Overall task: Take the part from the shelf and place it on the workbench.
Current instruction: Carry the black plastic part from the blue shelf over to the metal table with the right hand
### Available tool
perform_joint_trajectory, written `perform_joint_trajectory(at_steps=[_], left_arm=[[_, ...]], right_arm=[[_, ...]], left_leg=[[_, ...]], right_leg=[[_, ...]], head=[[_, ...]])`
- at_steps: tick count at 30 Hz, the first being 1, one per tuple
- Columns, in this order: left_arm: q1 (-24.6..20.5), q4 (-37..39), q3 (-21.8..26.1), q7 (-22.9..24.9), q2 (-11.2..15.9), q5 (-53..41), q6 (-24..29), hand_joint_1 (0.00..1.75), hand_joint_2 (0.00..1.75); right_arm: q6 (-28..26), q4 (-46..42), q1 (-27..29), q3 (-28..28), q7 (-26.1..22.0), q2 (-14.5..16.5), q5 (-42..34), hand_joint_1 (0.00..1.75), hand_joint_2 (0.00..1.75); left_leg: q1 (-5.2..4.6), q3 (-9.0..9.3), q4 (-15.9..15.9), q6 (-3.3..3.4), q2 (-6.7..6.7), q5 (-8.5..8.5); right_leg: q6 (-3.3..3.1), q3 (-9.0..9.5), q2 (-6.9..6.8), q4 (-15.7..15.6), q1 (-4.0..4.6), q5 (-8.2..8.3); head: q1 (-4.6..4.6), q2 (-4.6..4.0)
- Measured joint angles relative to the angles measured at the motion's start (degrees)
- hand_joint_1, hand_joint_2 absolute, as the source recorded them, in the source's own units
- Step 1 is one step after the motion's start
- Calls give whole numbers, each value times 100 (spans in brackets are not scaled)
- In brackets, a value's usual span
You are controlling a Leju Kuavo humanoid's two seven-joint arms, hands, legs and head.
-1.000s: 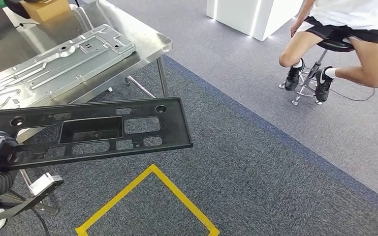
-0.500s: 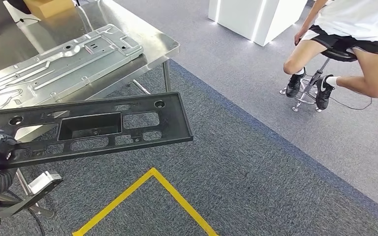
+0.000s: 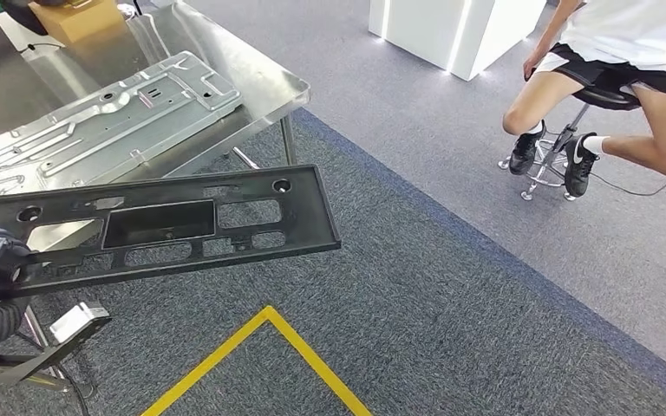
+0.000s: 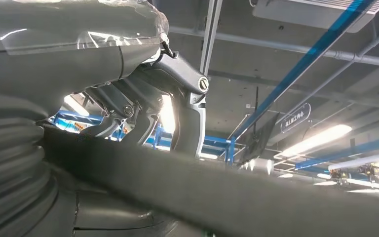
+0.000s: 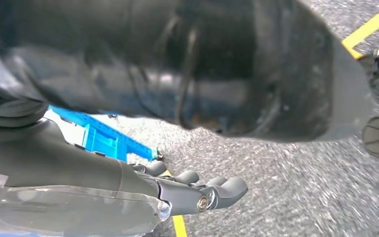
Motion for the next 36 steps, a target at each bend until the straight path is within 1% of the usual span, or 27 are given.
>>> perform_joint_trajectory(at_steps=[1,2,3,4,5,7,9,11,12,14,15,16,17,18,19,20,21,22,25,26,27,29,30,31,32,34,36], left_arm=[[1,0,0,-2,0,2,-3,175,175],[0,0,0,-3,1,3,-6,175,175],[-1,0,0,-5,1,4,-8,175,175],[-2,1,-1,-5,0,7,-9,175,175],[-6,3,-1,-7,1,10,-9,175,175],[-12,5,-2,-8,5,16,-10,175,175],[-15,4,0,-8,14,20,-9,175,175],[-29,4,2,-13,22,25,-13,175,175],[-35,4,2,-14,25,30,-15,175,175],[-42,4,0,-18,26,38,-17,175,175],[-41,4,-1,-20,25,41,-18,175,175],[-39,4,-2,-24,25,44,-19,175,175],[-37,4,-2,-26,25,49,-19,175,175],[-37,4,-2,-27,25,51,-19,175,175],[-35,4,-2,-28,23,53,-19,175,175],[-35,4,-2,-27,21,55,-19,175,175],[-35,4,-3,-26,19,56,-20,175,175],[-33,4,-4,-27,15,57,-21,175,175],[-34,4,-2,-29,33,57,-23,175,175],[-41,4,1,-27,42,57,-21,175,175],[-45,4,2,-21,43,60,-15,175,175],[-34,4,4,2,36,46,-3,175,175],[-17,4,5,14,33,27,1,175,175],[5,4,7,22,31,7,3,175,175],[27,4,11,29,31,-7,5,175,175],[70,5,28,40,30,-5,12,175,175],[94,8,47,54,25,3,15,175,175]], right_arm=[[-1,0,1,0,0,-1,-1,0,0],[0,0,1,0,0,-1,-1,0,0],[0,0,3,0,0,-1,-1,0,0],[0,1,1,0,0,-1,-1,0,0],[1,1,0,0,0,-3,-1,0,0],[1,1,-5,0,1,-8,-1,0,0],[1,0,-15,1,1,-8,-3,0,0],[2,0,-28,1,0,-8,-9,0,0],[3,0,-32,2,0,-8,-13,0,0],[3,0,-30,1,1,-9,-17,0,0],[3,0,-27,1,2,-10,-18,0,0],[3,0,-24,1,2,-10,-21,0,0],[3,0,-20,2,2,-10,-25,0,0],[3,0,-14,2,2,-10,-29,0,0],[3,1,-6,2,2,-13,-33,0,0],[4,2,3,2,1,-18,-36,0,0],[4,2,13,2,-1,-25,-37,0,0],[2,3,21,2,-1,-33,-39,0,0],[3,2,40,2,3,-38,-44,0,0],[5,2,40,2,3,-34,-48,0,0],[4,2,38,2,3,-30,-54,0,0],[3,2,36,2,2,-25,-77,0,0],[3,2,37,2,2,-22,-89,0,0],[2,2,38,2,2,-21,-102,0,0],[1,2,39,2,2,-19,-113,0,0],[-4,3,44,2,2,-16,-130,0,0],[-9,4,51,2,2,-14,-145,0,0]], left_leg=[[14,-69,-27,-8,1,151],[27,-28,-278,-8,4,411],[37,81,-640,-2,10,684],[27,197,-960,9,17,879],[10,302,-1215,35,22,974],[-39,382,-1371,98,22,927],[-43,471,-1451,177,6,884],[-35,604,-1514,258,-1,849],[-38,656,-1532,293,5,825],[-59,719,-1534,340,4,763],[-72,758,-1534,350,1,726],[-83,810,-1534,352,-3,685],[-91,875,-1534,352,-6,638],[-95,946,-1535,348,-8,585],[-99,1017,-1537,339,-9,534],[-100,1061,-1540,320,-13,490],[-102,1083,-1549,289,-16,449],[-104,1105,-1540,257,-18,432],[-102,1145,-1412,174,-11,413],[-96,1077,-1248,146,-8,361],[-83,934,-978,115,-4,249],[-44,517,-329,40,-4,-52],[-14,330,-114,4,-3,-132],[17,217,-63,-25,-2,-90],[46,197,-210,-52,-1,96],[90,342,-856,-90,7,658],[68,406,-1341,-68,74,892]], right_leg=[[8,57,2,0,0,-44],[21,126,4,0,-1,-92],[38,197,7,-1,-4,-146],[66,253,9,1,0,-196],[99,288,12,1,0,-237],[175,323,11,-1,-3,-272],[237,369,5,50,-20,-282],[261,275,3,364,-27,-411],[264,110,4,671,-28,-550],[273,-388,5,1390,-16,-818],[274,-595,5,1609,-9,-837],[267,-711,5,1634,-2,-730],[246,-716,5,1449,7,-507],[211,-642,5,1105,23,-208],[169,-561,5,784,50,16],[131,-500,7,500,79,132],[94,-467,10,330,104,201],[65,-461,15,274,118,175],[-11,-307,24,110,88,199],[-32,-232,23,56,69,195],[-47,-168,22,12,49,189],[-62,-101,21,-14,31,146],[-58,-73,22,-16,26,117],[-49,-38,25,-16,20,84],[-34,10,29,-15,12,49],[16,111,34,-17,-6,-28],[80,144,20,3,-10,-81]], head=[[1,0],[1,0],[1,0],[1,0],[2,0],[4,0],[4,0],[5,0],[8,0],[8,0],[8,0],[8,0],[7,0],[8,0],[8,0],[10,0],[11,0],[11,0],[8,0],[6,0],[5,0],[5,0],[6,0],[6,0],[7,0],[7,0],[4,0]])
